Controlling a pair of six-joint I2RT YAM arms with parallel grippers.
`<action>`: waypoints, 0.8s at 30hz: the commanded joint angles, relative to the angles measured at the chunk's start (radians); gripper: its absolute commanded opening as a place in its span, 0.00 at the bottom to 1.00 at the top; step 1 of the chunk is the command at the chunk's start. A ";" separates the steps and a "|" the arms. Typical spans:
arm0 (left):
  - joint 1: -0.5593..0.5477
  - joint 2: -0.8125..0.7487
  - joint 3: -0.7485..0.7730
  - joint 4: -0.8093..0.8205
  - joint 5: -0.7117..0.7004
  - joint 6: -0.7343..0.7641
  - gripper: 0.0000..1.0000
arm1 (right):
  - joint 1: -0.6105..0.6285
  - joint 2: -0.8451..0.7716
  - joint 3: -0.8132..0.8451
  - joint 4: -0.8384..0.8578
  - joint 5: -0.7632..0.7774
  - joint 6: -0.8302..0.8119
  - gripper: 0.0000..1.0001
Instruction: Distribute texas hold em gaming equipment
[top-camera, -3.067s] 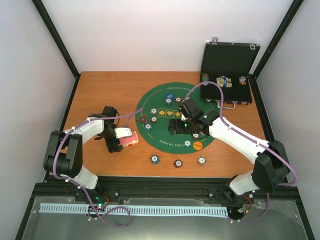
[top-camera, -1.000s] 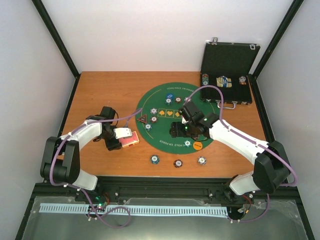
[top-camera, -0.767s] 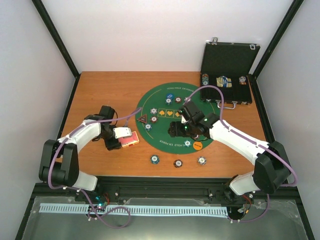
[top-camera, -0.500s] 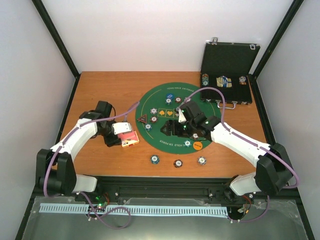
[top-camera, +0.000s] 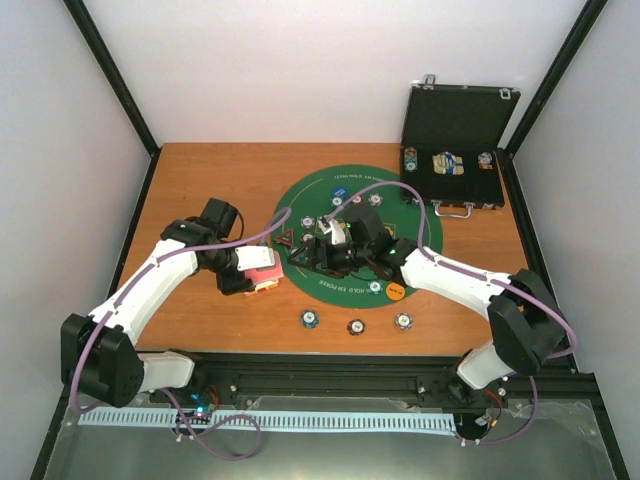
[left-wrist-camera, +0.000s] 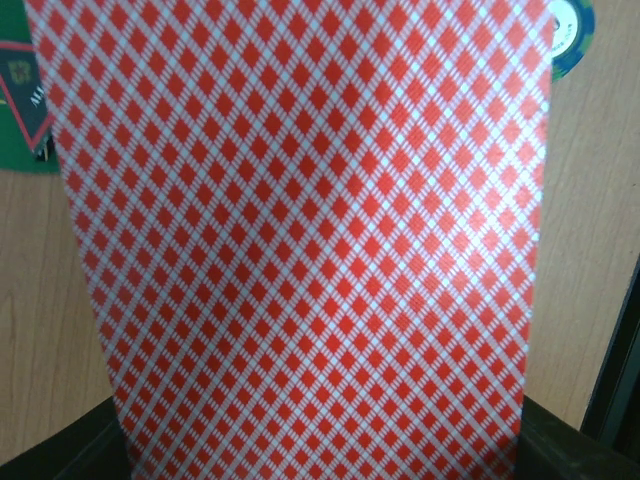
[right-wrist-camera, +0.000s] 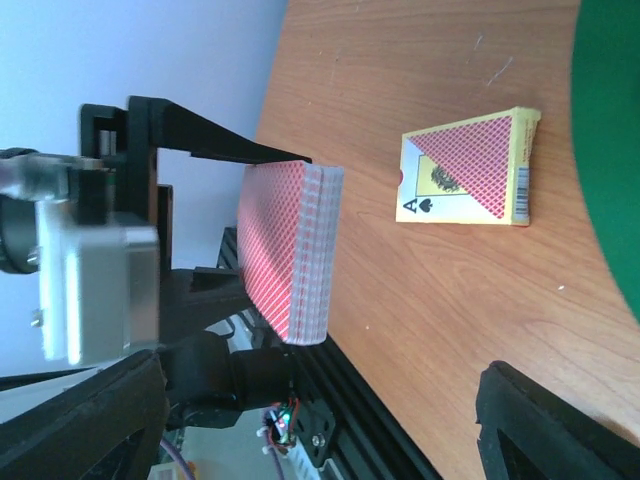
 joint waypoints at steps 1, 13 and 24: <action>-0.028 -0.033 0.068 -0.042 0.014 -0.026 0.06 | 0.021 0.027 0.024 0.109 -0.052 0.053 0.83; -0.031 -0.044 0.110 -0.084 0.032 -0.021 0.06 | 0.047 0.089 0.011 0.232 -0.097 0.131 0.75; -0.031 -0.058 0.103 -0.087 0.035 -0.016 0.06 | 0.068 0.173 0.065 0.282 -0.112 0.172 0.71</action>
